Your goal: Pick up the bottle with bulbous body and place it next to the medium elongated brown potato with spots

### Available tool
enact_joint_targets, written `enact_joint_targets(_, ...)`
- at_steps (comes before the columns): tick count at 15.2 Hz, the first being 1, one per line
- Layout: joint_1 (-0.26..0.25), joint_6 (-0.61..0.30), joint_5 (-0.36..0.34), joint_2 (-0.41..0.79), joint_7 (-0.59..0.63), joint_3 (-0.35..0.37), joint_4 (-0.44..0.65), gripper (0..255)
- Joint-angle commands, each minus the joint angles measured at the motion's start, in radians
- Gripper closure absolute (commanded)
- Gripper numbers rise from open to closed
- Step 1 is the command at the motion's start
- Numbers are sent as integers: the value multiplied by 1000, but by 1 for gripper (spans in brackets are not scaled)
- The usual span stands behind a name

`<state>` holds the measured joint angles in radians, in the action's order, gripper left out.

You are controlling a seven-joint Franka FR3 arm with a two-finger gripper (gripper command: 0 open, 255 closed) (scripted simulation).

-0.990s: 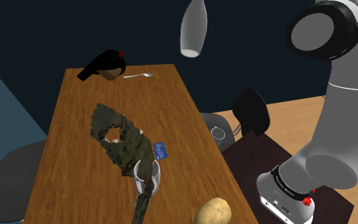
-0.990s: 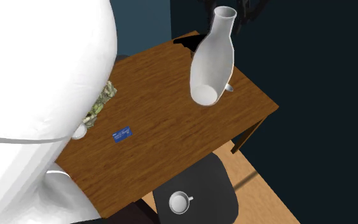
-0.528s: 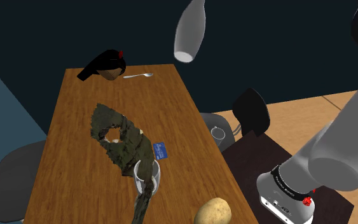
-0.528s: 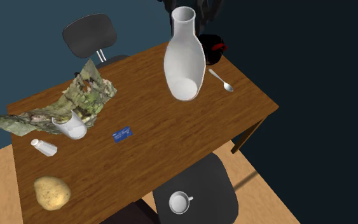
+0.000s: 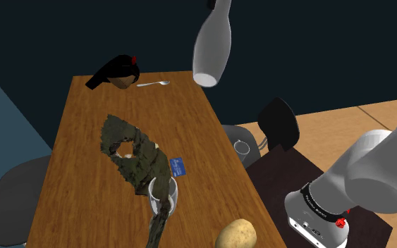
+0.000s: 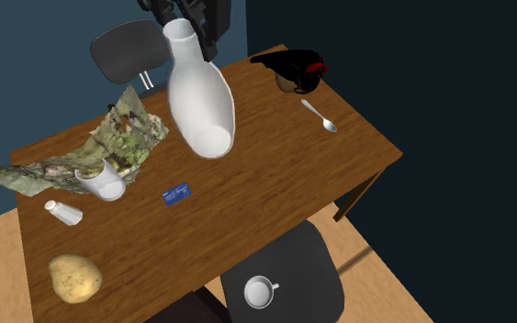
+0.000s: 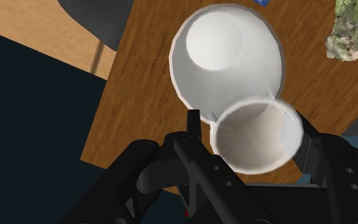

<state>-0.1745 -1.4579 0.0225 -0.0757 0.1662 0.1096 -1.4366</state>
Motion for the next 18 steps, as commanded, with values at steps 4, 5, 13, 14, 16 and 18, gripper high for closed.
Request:
enact_joint_targets(4,-43,-18,11,-107,100,55,-123,255)
enact_joint_targets(5,-52,-19,15,-125,120,67,-141,255)
enact_joint_targets(13,-118,-14,48,-232,292,174,-235,255)
enact_joint_targets(14,-127,-13,53,-241,314,188,-241,255)
enact_joint_targets(16,-143,-9,62,-256,360,219,-249,255)
enact_joint_targets(18,-158,-6,72,-266,407,251,-253,255)
